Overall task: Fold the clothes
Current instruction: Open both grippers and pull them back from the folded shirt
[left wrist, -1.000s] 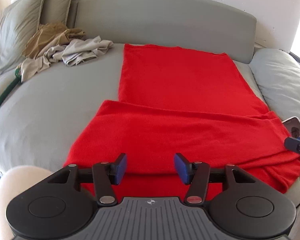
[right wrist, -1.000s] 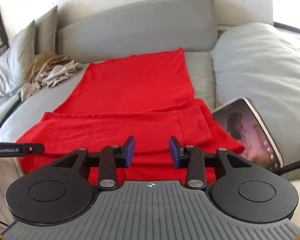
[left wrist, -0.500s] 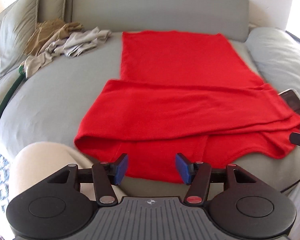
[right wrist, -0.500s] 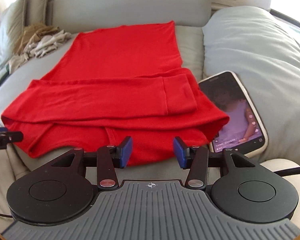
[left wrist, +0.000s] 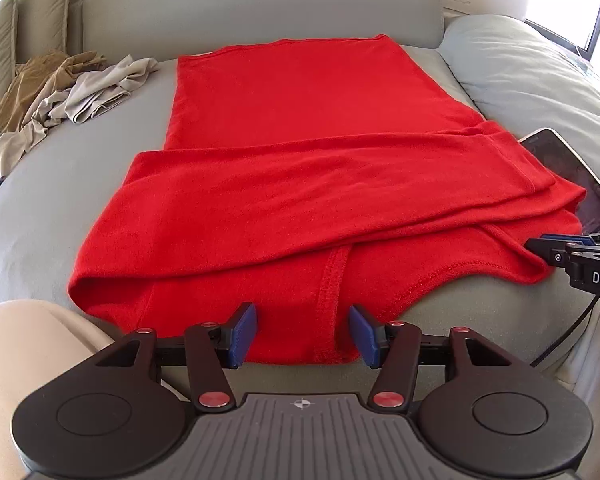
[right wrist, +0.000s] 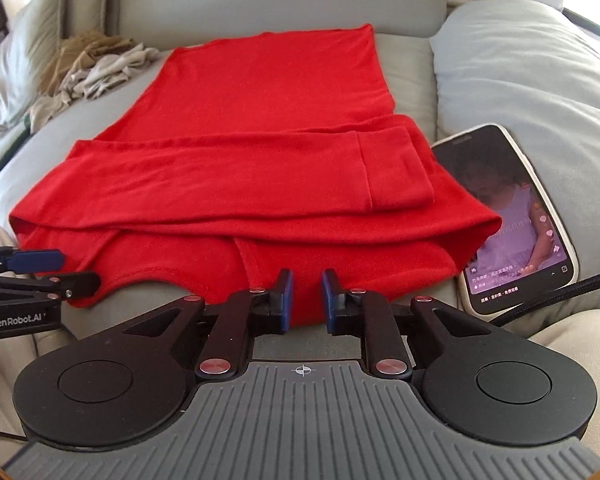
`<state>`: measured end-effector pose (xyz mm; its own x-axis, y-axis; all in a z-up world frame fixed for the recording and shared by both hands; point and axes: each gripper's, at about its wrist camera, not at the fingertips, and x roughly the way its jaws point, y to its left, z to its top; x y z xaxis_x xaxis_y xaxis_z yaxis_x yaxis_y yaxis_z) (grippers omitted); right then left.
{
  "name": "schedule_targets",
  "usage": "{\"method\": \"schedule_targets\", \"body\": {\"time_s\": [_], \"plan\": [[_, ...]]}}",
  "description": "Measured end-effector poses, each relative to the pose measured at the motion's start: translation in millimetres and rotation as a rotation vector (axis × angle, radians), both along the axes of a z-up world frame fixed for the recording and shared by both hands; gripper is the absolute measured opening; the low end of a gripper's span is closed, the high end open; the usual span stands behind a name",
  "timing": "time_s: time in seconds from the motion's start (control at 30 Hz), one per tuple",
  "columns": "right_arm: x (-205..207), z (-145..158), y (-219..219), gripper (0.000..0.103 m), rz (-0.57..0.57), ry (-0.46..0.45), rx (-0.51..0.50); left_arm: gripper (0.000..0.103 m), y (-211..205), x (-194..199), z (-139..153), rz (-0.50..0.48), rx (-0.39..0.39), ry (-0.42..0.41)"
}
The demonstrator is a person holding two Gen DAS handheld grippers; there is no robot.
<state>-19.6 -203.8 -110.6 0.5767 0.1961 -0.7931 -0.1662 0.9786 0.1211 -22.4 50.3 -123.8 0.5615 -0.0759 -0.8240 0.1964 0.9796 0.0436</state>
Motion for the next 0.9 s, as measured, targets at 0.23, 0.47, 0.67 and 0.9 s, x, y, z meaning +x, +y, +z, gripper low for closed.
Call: {"method": "schedule_targets", "body": {"time_s": [0.23, 0.47, 0.67, 0.9], "plan": [[-6.3, 6.4, 1.2, 0.021, 0.027, 0.04, -0.001, 0.053, 3.3, -1.8, 6.2, -0.066, -0.019, 0.093], [-10.0, 47.1, -33.7, 0.045, -0.024, 0.148, 0.327, 0.053, 26.9, -9.6, 37.7, -0.095, -0.118, 0.115], [-0.3, 113.8, -60.5, 0.055, -0.109, -0.075, 0.47, 0.055, 58.9, 11.9, 93.6, 0.016, -0.251, -0.034], [47.9, 176.9, -61.2, 0.058, -0.083, -0.262, 0.453, 0.061, 95.3, 59.6, 146.2, 0.12, -0.342, -0.228]]}}
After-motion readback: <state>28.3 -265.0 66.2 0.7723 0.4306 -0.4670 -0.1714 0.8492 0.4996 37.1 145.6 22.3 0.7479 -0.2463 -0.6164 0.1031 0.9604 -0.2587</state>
